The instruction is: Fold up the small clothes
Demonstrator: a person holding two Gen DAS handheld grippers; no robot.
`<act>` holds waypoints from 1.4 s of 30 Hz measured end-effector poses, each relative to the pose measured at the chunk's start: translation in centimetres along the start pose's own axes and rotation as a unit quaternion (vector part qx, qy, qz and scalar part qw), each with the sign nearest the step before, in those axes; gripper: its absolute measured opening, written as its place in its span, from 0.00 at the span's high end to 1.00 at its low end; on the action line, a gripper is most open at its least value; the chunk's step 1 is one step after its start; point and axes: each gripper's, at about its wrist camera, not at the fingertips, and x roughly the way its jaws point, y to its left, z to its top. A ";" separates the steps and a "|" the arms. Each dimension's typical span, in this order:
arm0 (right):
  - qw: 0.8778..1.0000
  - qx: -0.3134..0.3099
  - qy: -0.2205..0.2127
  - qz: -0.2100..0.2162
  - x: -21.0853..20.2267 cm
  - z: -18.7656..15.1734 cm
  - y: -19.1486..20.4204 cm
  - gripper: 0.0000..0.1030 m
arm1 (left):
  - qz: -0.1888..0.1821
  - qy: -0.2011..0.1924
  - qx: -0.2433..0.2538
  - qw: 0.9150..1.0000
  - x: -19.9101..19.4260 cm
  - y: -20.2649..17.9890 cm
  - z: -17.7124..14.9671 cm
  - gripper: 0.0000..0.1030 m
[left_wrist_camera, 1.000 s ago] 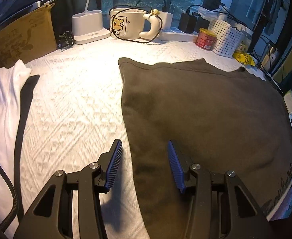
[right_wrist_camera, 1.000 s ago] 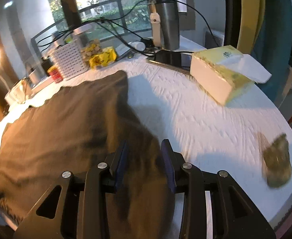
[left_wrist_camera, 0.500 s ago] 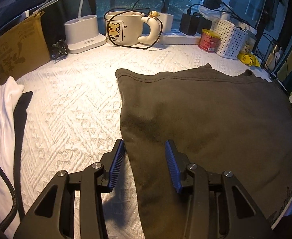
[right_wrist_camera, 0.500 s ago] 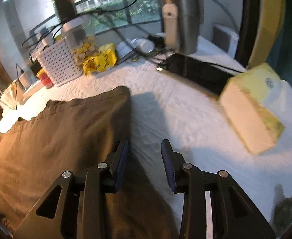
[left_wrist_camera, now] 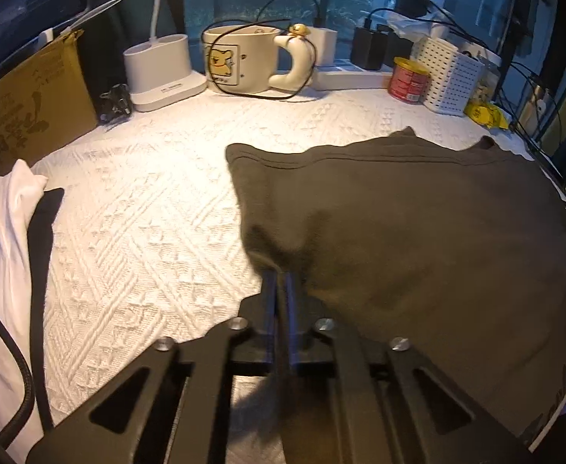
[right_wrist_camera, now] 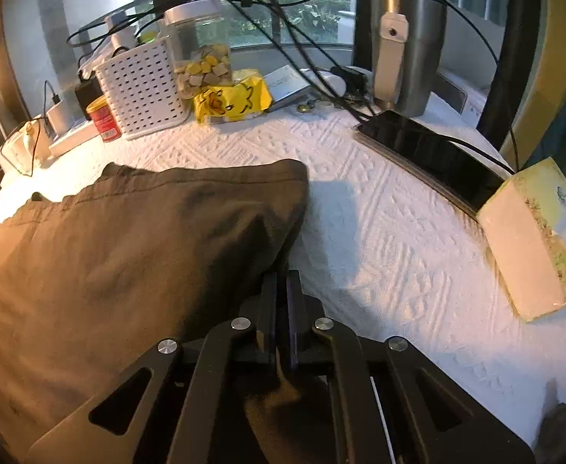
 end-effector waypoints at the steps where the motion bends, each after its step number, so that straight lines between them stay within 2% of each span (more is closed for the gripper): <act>1: 1.000 0.005 -0.004 -0.015 -0.1 0.1 -0.5 0.95 | 0.000 0.000 -0.003 1.000 0.0 0.1 0.0 0.97; 3: 0.999 0.012 -0.010 -0.032 -0.2 0.3 -1.3 0.95 | 0.003 -0.001 -0.002 1.000 0.1 0.1 0.1 0.97; 9: 0.999 0.017 -0.010 -0.040 0.0 0.3 -2.0 0.95 | 0.023 -0.004 0.010 1.000 0.3 -0.3 0.2 0.97; 14: 0.998 0.033 -0.011 -0.047 -0.3 0.4 -2.1 0.93 | 0.025 -0.002 -0.006 1.000 -0.2 0.1 0.4 0.96; 18: 0.998 0.041 -0.015 -0.054 -1.6 0.0 -2.3 0.72 | 0.022 -0.019 -0.007 1.000 -1.6 0.0 0.3 0.96; 24: 0.997 0.046 -0.028 -0.052 -4.7 -1.1 -1.9 0.66 | 0.000 -0.031 -0.003 1.000 -3.2 -0.8 -0.5 0.95; 26: 0.997 0.046 -0.032 -0.053 -5.7 -1.7 -1.6 0.63 | -0.012 -0.037 0.000 0.999 -3.8 -1.3 -0.9 0.81; 28: 0.997 0.046 -0.035 -0.052 -6.7 -2.3 -1.2 0.63 | -0.024 -0.044 0.004 0.999 -4.4 -1.8 -1.3 0.74; 32: 0.997 0.045 -0.035 -0.051 -8.3 -3.8 -0.6 0.62 | -0.043 -0.051 0.010 0.998 -5.3 -2.6 -2.0 0.74; 34: 0.997 0.046 -0.034 -0.050 -8.9 -4.5 -0.3 0.51 | -0.053 -0.054 0.015 0.997 -5.9 -3.1 -2.4 0.74; 36: 0.997 0.050 -0.035 -0.049 -9.6 -5.4 -0.2 0.47 | -0.061 -0.056 0.020 0.996 -6.3 -3.5 -2.8 0.74; 42: 0.996 0.061 -0.038 -0.049 -11.8 -8.3 0.0 0.46 | -0.084 -0.061 0.029 0.994 -7.8 -4.6 -4.1 0.74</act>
